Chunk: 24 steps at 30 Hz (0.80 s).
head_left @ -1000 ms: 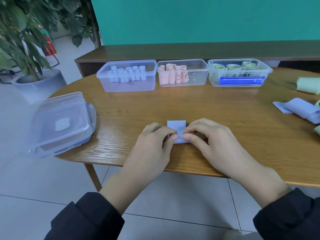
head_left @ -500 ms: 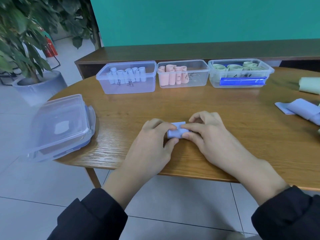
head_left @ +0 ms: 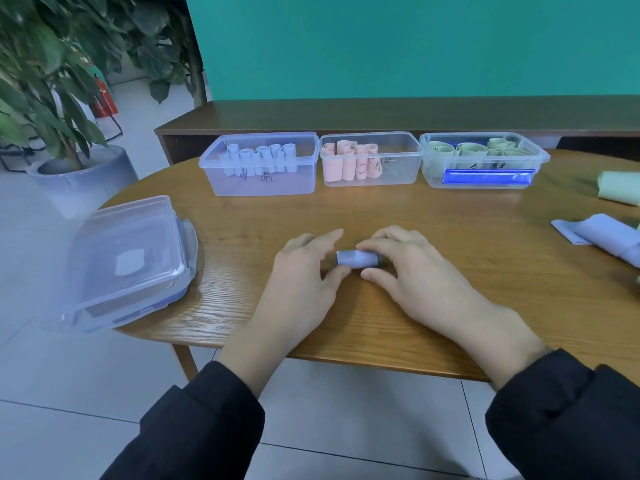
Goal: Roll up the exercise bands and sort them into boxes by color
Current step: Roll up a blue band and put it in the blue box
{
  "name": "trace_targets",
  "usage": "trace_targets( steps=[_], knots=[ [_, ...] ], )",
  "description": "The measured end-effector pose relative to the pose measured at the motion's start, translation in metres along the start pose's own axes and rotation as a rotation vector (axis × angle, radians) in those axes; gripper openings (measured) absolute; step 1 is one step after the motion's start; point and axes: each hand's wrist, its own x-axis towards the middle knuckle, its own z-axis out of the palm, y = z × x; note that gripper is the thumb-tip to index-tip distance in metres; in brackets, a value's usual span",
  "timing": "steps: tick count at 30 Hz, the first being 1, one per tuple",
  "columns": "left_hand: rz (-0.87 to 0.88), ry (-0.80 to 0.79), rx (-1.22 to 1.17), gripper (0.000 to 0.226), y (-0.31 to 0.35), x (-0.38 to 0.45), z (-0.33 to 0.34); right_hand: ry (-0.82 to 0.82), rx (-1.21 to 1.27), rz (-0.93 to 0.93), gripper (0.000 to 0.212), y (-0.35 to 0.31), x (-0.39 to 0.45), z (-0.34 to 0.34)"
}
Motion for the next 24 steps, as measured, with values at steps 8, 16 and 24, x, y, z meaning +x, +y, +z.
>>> trace_targets(
  steps=[8, 16, 24],
  knots=[
    [-0.014, -0.026, -0.088, 0.033, -0.002, 0.007, 0.001, -0.004, 0.049, -0.010, 0.028, 0.004, 0.014, 0.006],
    [0.125, 0.111, -0.219, 0.022, 0.004, -0.004, -0.003, -0.054, 0.011, -0.091, 0.025, -0.011, 0.008, -0.017],
    [0.092, 0.192, -0.354, 0.015, 0.007, -0.014, -0.033, 0.066, 0.564, 0.004, 0.022, -0.047, 0.005, -0.032]
  ],
)
